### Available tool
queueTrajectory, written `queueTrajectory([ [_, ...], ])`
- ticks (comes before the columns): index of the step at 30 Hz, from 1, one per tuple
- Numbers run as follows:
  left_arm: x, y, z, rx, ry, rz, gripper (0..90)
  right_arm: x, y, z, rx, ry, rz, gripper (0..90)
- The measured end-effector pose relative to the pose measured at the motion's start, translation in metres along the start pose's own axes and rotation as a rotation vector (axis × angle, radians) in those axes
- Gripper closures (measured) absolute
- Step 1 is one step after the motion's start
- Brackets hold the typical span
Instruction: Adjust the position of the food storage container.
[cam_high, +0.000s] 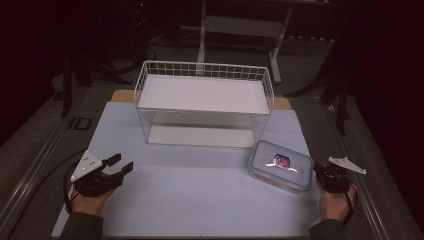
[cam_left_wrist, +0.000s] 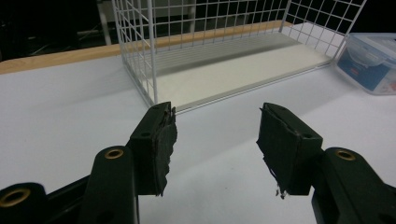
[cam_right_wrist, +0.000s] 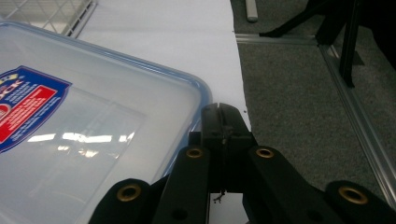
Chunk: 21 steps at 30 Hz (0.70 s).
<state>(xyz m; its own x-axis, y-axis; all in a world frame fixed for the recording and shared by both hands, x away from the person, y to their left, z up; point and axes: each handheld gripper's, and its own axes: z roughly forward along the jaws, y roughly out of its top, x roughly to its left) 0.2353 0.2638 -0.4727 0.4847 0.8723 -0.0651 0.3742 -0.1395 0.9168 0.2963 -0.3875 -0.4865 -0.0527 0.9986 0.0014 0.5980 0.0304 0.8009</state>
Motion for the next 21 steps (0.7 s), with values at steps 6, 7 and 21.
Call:
queueTrajectory([
  [6, -0.001, 0.000, 0.001, 0.005, 0.000, 0.000, 45.0, 0.000, 0.002, 0.004, 0.005, 0.013, 0.015, 90.0],
  [7, -0.001, 0.000, 0.001, 0.006, -0.001, 0.001, 45.0, 0.001, 0.003, 0.005, 0.006, 0.017, 0.012, 90.0],
  [21, -0.002, 0.000, 0.003, 0.010, -0.005, 0.011, 45.0, 0.012, 0.006, 0.008, 0.022, -0.014, 0.007, 90.0],
])
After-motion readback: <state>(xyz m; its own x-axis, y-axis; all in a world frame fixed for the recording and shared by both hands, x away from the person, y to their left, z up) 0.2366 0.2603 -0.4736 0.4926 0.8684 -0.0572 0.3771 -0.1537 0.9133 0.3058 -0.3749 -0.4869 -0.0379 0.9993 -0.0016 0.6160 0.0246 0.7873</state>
